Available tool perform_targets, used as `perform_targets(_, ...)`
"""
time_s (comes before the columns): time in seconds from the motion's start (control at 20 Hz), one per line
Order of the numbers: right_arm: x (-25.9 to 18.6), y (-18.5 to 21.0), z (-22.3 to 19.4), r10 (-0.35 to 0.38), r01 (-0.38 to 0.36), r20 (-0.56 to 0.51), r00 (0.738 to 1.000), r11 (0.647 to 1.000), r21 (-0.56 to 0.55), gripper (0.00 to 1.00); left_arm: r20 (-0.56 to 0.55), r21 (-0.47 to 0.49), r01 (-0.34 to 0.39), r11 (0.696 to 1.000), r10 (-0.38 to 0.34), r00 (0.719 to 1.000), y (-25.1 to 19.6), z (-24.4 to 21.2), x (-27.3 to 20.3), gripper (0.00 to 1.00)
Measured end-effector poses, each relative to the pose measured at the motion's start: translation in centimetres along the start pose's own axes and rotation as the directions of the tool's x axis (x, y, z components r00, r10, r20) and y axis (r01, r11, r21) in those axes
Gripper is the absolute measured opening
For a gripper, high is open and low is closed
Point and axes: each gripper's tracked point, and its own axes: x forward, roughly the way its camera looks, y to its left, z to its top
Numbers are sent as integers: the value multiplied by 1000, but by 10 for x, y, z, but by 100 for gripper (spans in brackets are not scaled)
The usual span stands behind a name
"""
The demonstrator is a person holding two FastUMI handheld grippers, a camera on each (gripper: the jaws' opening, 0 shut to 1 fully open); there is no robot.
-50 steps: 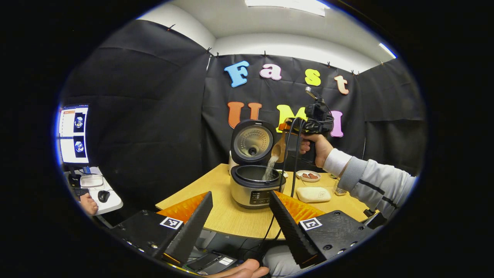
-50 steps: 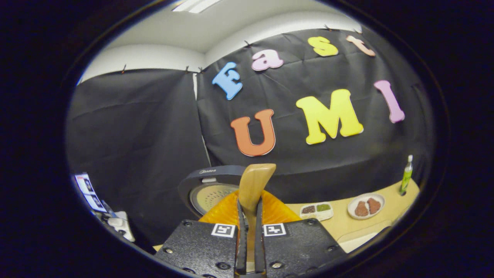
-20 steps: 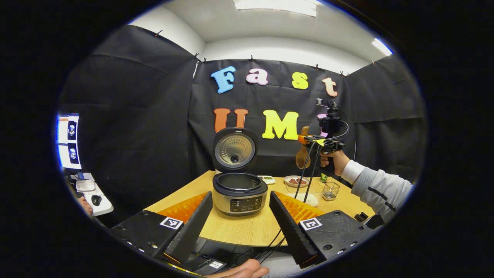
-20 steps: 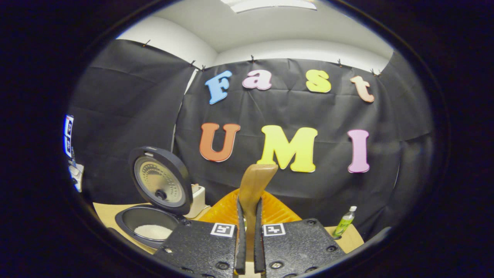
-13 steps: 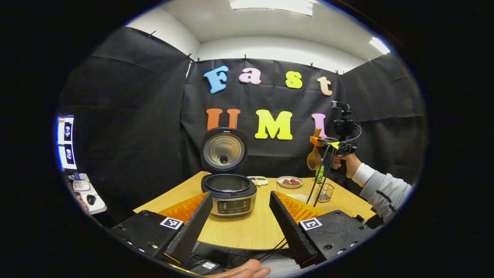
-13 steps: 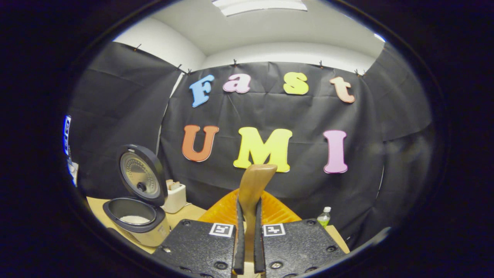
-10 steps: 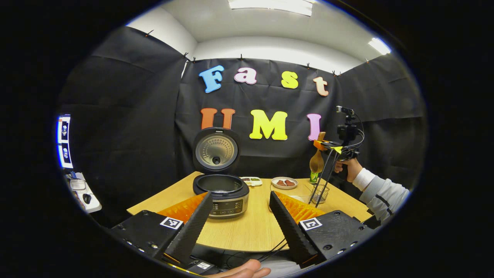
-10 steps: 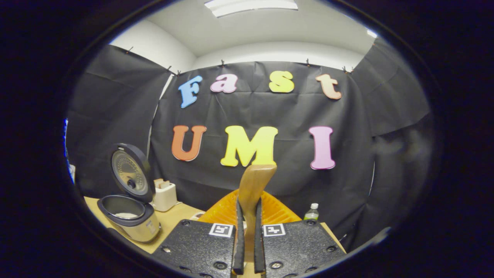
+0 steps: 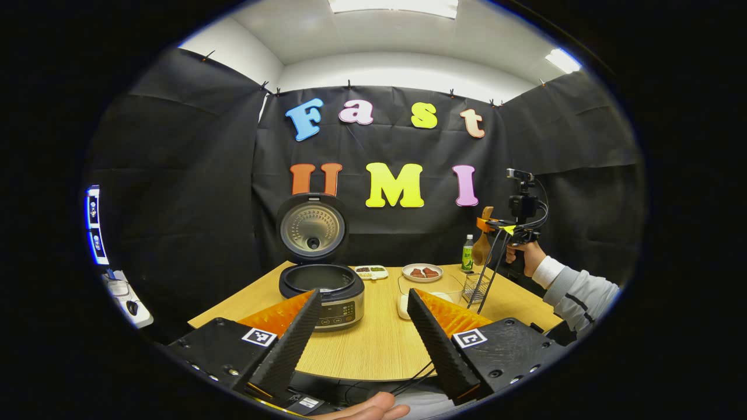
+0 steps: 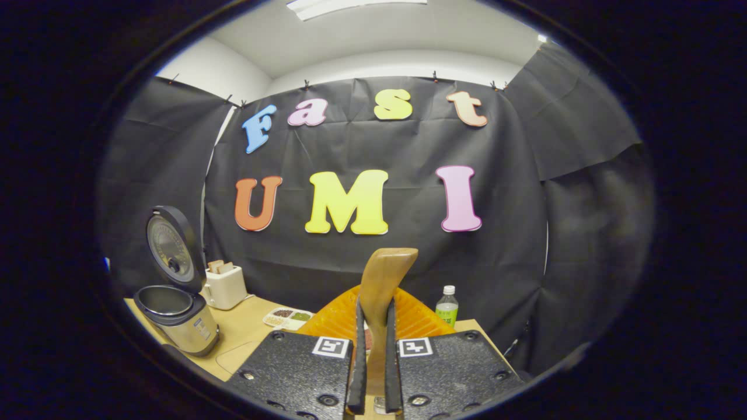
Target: Close the left gripper, press the button to open the rice cooker; take a wooden spoon from the chopstick holder with the right hand, scoop a spoonful of rice and pour it into the rice cooker, then put the wooden spoon back into the chopstick holder.
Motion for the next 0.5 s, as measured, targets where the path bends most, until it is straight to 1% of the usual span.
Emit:
perform_targets(0.1,5,-8,-11,-18,18,-5,1000,1000,14,18,2,5,5,1000,-5,1000,-1,-1,-1,94)
perform_targets(0.3,15,-27,-42,-55,58,-49,997,997,55,19,-8,4,-21,1000,21,1000,8,-6,3,94)
perform_targets(0.4,17,-32,-47,-58,61,-43,997,997,57,19,3,1,5,1000,-5,1000,4,-1,3,94)
perform_targets(0.5,19,-32,-56,-38,42,-49,998,996,77,19,1,-9,2,1000,-2,1000,6,3,6,94)
